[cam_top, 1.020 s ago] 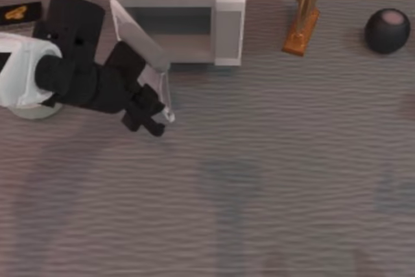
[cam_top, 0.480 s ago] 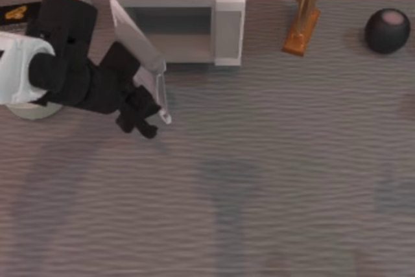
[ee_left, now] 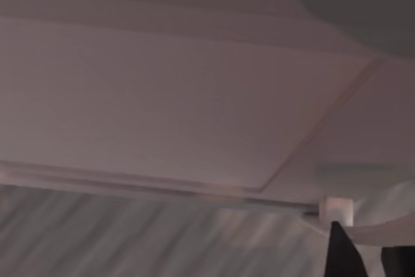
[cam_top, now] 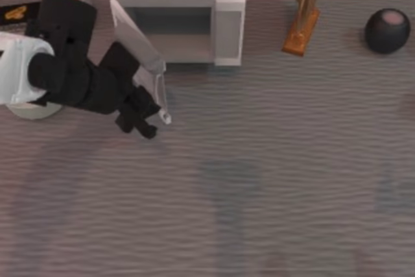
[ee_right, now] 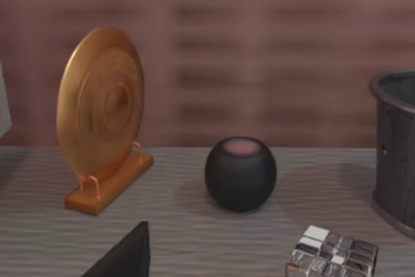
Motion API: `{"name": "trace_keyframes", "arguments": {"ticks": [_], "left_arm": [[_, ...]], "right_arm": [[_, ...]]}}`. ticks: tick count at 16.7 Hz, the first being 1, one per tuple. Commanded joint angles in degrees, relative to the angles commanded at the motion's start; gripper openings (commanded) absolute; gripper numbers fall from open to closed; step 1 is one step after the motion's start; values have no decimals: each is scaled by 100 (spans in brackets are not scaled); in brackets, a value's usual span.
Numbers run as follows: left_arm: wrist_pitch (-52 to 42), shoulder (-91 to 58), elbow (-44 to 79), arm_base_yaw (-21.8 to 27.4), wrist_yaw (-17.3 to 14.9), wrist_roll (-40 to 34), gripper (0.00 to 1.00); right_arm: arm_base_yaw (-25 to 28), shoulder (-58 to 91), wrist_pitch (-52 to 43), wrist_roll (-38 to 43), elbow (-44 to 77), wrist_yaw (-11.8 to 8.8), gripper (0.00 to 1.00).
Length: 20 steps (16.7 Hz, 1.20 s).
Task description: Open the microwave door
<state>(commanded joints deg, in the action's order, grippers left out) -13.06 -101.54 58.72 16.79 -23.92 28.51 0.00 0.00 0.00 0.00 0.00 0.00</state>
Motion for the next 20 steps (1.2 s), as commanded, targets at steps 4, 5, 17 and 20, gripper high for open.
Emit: {"name": "trace_keyframes", "arguments": {"ticks": [4, 5, 17, 20], "left_arm": [[0, 0, 0, 0, 0, 0, 0], [0, 0, 0, 0, 0, 0, 0], [-111, -13, -7, -54, -128, 178, 0], [-192, 10, 49, -156, -252, 410, 0]], "right_arm": [[0, 0, 0, 0, 0, 0, 100], [0, 0, 0, 0, 0, 0, 100], [0, 0, 0, 0, 0, 0, 100], [0, 0, 0, 0, 0, 0, 100]]}}
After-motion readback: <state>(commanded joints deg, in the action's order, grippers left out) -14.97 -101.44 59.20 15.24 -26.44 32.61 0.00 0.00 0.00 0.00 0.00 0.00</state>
